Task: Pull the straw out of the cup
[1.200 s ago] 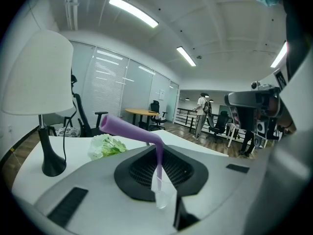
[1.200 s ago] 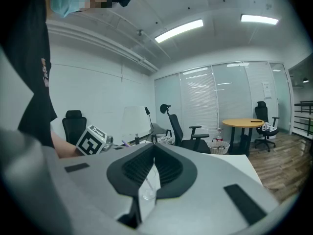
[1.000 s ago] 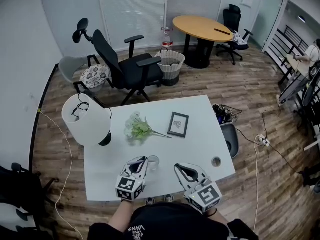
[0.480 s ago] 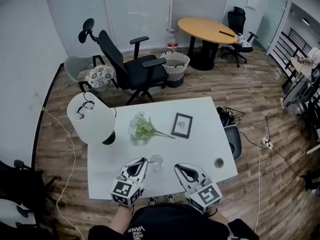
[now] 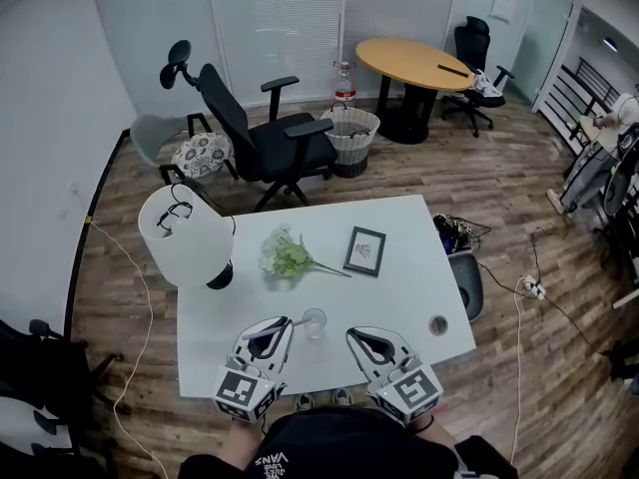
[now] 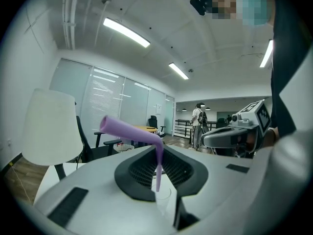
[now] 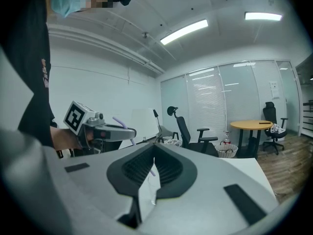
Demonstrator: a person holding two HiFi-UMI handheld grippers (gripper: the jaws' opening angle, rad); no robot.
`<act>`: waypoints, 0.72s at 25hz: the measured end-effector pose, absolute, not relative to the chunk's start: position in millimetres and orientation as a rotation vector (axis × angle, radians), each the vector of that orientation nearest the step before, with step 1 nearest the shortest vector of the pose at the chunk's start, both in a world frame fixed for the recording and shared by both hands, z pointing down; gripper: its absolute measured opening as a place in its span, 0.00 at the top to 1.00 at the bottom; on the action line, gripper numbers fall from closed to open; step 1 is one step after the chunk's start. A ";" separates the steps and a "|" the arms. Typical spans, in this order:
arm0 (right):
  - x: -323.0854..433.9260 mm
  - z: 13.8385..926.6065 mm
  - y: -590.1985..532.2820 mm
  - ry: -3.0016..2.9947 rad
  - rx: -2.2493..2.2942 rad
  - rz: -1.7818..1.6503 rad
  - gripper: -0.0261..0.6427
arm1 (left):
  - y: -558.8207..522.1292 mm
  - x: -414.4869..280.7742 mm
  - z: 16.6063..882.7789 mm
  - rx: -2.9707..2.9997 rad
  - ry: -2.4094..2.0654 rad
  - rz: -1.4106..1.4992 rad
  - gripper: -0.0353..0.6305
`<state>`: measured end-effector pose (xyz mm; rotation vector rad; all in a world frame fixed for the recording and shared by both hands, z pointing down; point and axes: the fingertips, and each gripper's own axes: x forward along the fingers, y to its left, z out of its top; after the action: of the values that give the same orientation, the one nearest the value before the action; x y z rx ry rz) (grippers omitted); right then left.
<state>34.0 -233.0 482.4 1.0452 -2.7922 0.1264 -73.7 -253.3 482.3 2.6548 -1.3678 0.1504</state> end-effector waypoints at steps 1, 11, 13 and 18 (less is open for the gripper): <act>33.0 481.1 -232.5 -2.792 1.042 0.127 0.94 | -252.2 -74.6 479.8 2.651 -1.366 0.143 0.89; 23.0 474.4 -230.3 -2.799 1.003 0.112 0.94 | -241.4 -83.9 464.0 2.663 -1.401 0.135 0.89; 21.4 473.3 -231.4 -2.801 0.998 0.109 0.94 | -240.7 -85.5 461.0 2.669 -1.408 0.137 0.89; 16.9 473.4 -233.9 -2.813 0.991 0.108 0.94 | -239.0 -88.1 454.4 2.686 -1.416 0.132 0.89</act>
<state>16.9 -233.9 473.4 0.9909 -2.8125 0.1078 -88.1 -239.0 454.4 2.6858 -1.4163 0.1324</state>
